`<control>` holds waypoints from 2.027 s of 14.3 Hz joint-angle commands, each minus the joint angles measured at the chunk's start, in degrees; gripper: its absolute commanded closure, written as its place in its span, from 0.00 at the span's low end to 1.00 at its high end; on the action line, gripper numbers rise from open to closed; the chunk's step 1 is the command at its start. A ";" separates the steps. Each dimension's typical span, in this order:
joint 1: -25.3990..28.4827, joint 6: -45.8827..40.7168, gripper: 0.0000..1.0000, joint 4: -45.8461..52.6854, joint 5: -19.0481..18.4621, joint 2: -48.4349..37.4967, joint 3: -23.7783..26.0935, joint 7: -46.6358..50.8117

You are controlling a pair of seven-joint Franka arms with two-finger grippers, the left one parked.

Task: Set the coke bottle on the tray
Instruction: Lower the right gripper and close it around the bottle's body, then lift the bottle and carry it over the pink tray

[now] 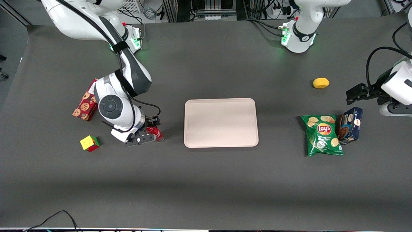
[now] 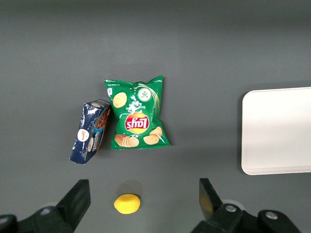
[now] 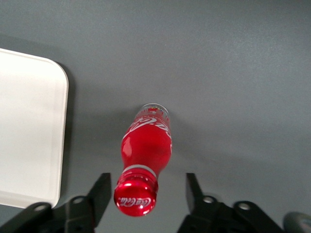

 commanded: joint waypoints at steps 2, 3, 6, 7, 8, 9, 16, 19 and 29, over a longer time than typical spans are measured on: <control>0.59 0.38 0.79 0.09 -1.10 -0.05 0.19 1.64; 0.68 0.38 0.98 0.18 -1.18 -0.05 0.63 1.64; 0.68 0.30 1.00 0.44 -1.10 -0.23 0.81 1.73; 0.68 0.21 1.00 0.62 -1.10 -0.40 0.81 1.73; 0.68 0.12 1.00 1.14 -1.10 -0.66 0.81 1.64; 0.68 -0.40 1.00 2.02 -1.01 -1.10 0.81 1.38; 0.68 -23.93 1.00 22.04 -0.39 -3.56 0.90 1.03; 0.68 -32.55 1.00 27.24 -0.22 -5.84 1.07 1.02; 16.81 -31.27 1.00 27.86 4.44 -6.47 -2.60 17.69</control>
